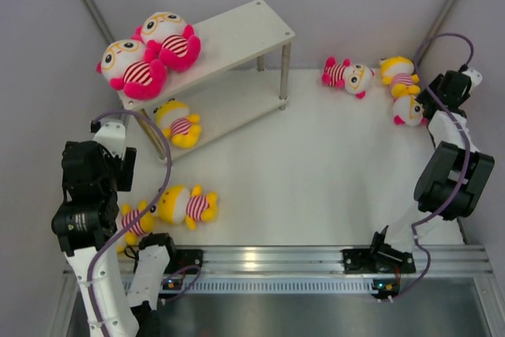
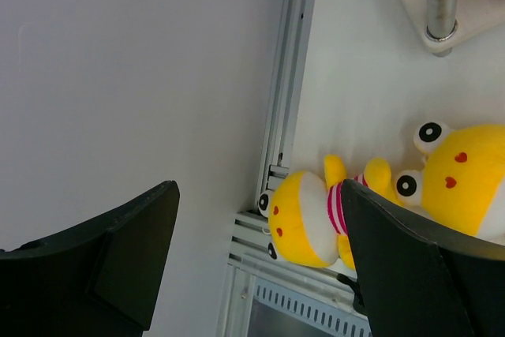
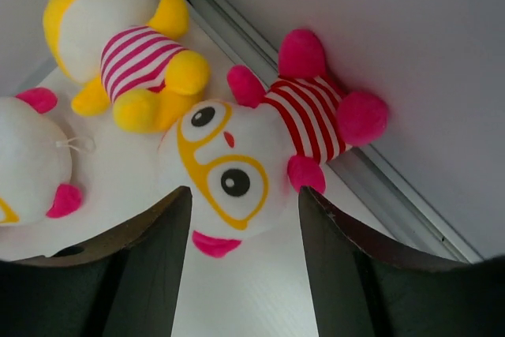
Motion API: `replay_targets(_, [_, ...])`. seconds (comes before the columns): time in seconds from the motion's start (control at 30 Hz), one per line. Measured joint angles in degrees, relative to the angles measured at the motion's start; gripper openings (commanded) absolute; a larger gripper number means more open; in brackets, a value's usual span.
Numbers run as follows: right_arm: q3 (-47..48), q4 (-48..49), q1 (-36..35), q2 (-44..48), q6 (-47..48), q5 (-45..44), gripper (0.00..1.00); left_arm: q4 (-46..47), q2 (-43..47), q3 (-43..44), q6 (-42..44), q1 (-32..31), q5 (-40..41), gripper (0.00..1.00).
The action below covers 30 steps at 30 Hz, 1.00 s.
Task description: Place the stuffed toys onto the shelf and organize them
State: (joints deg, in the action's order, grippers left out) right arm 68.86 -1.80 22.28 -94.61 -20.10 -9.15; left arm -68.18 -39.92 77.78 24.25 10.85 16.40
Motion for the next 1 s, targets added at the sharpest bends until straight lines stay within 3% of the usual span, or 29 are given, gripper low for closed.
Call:
replay_targets(0.2, [15.8, -2.1, 1.6, -13.2, 5.4, 5.2, 0.70, 0.0, -1.4, 0.0, 0.8, 0.4, 0.0, 0.89])
replay_targets(0.4, [16.7, -3.8, 3.1, -18.9, 6.8, 11.9, 0.70, -0.5, -2.5, 2.7, 1.0, 0.9, -1.2, 0.89])
replay_targets(0.5, [13.6, -4.0, 3.3, -19.4, 6.2, 13.5, 0.57, -2.6, -4.1, 8.5, 1.1, 1.0, -4.7, 0.89])
replay_targets(0.6, [12.3, -3.5, 3.1, -19.4, 5.9, 14.6, 0.29, -5.0, -5.2, 14.9, 1.6, 1.1, -11.1, 0.89])
replay_targets(0.63, [12.3, -3.2, 3.0, -19.4, 5.7, 14.9, 0.07, -5.7, -5.4, 17.0, 1.9, 1.1, -14.4, 0.89])
replay_targets(0.67, [12.3, -2.9, 3.0, -19.4, 5.7, 15.2, 0.00, -6.1, -5.4, 18.4, 2.2, 1.0, -17.4, 0.89])
replay_targets(0.83, [9.4, -1.0, 2.6, -17.9, 2.6, 16.8, 0.00, -7.2, -5.4, 20.7, 3.6, 1.0, -30.3, 0.89])
replay_targets(1.0, [-1.2, -3.5, -2.2, -5.5, -2.2, 14.4, 0.00, -9.0, -7.5, 20.7, 5.0, 0.1, -42.0, 0.89])
